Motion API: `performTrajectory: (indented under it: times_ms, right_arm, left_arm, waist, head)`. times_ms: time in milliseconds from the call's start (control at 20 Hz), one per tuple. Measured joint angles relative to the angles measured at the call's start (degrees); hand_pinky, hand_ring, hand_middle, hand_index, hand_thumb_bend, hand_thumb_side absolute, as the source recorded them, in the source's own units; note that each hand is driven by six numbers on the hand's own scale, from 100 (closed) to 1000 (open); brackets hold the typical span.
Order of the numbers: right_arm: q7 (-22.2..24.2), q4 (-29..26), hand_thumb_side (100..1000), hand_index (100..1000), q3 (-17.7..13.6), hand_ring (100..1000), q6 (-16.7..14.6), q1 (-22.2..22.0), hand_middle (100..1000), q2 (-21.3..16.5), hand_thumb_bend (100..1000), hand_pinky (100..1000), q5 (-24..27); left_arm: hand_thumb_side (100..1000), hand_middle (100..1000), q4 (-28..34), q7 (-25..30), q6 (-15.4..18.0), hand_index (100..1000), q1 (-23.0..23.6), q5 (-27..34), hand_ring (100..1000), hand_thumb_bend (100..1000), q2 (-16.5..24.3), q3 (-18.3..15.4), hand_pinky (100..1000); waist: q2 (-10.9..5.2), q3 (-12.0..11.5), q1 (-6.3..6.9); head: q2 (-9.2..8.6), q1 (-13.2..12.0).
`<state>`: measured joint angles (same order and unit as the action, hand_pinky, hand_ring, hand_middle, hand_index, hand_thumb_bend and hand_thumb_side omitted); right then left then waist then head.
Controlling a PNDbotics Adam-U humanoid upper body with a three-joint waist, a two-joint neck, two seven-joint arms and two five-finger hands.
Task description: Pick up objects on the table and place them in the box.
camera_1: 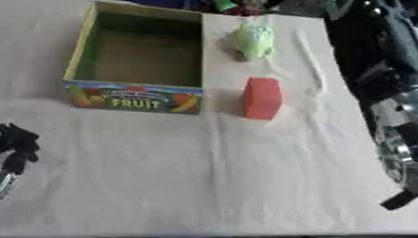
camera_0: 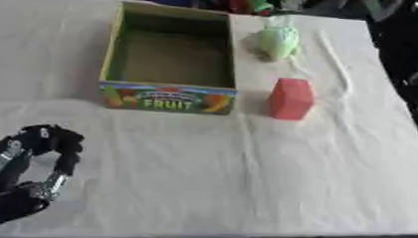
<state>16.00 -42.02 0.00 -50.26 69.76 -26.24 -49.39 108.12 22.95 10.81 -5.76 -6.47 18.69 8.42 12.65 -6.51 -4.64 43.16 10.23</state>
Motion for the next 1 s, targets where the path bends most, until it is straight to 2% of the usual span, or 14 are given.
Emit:
performTrajectory:
  times_ms: [350,400,450,550,600,650,700,850,1000]
  right_arm:
    - [0.5,2.6,328,714,-0.3,439,0.5,0.0,433,4.2,100,509,-3.5]
    - [0.5,2.9,277,722,-0.3,448,0.5,0.0,440,4.7,100,517,-4.2]
    - [0.4,3.2,339,727,-0.3,455,0.4,-0.1,450,5.1,100,524,-4.9]
    - [0.3,3.8,360,763,-0.4,480,0.3,-0.3,472,5.9,100,543,-6.5]
    - [0.2,4.1,367,771,-0.4,486,0.2,-0.5,478,6.3,118,546,-7.3]
    - [0.0,4.3,391,819,-0.4,512,0.0,-0.7,510,6.7,221,562,-8.2]
    - [-0.2,4.5,402,829,-0.4,516,-0.2,-0.9,517,7.1,252,567,-9.1]
    - [-1.1,4.6,399,889,-0.3,559,-0.8,-1.3,611,8.0,441,596,-11.8]
    - [-2.6,4.6,427,917,-0.2,584,-1.2,-1.6,659,8.8,450,610,-14.5]
  left_arm:
    - [396,554,0.0,0.9,0.0,734,-0.8,0.5,534,100,0.0,0.7,595]
    - [396,554,0.0,1.0,0.0,734,-0.8,0.7,534,100,0.0,0.8,595]
    - [397,555,0.0,1.0,0.0,734,-0.9,0.8,534,100,0.0,0.9,595]
    - [397,555,0.0,1.2,0.0,734,-1.0,0.9,534,100,-0.1,1.0,595]
    - [397,555,0.0,1.3,0.0,734,-1.1,1.0,534,100,-0.1,1.0,595]
    - [398,555,0.0,1.4,0.0,734,-1.3,1.1,534,100,-0.1,1.1,595]
    - [398,555,0.0,1.5,0.0,734,-1.4,1.2,534,100,-0.1,1.2,595]
    - [400,556,0.0,1.5,0.0,734,-1.4,1.4,534,100,-0.1,1.3,595]
    - [400,556,0.0,1.6,-0.1,734,-1.7,1.5,534,100,-0.1,1.3,595]
  waist:
    - [-0.01,-1.4,0.14]
    - [-0.01,-1.6,0.20]
    - [-0.01,-1.8,0.27]
    - [-0.01,-2.0,0.35]
    - [-0.01,-2.0,0.36]
    - [-0.01,-2.0,0.36]
    - [0.00,-2.1,0.39]
    - [0.01,-2.2,0.47]
    - [0.04,-2.3,0.47]
  head:
    - [-0.25,1.3]
    - [-0.37,1.4]
    - [-0.41,1.6]
    - [-0.43,1.8]
    - [-0.44,1.9]
    - [-0.45,2.0]
    - [-0.46,2.1]
    - [-0.46,2.3]
    - [-0.47,2.6]
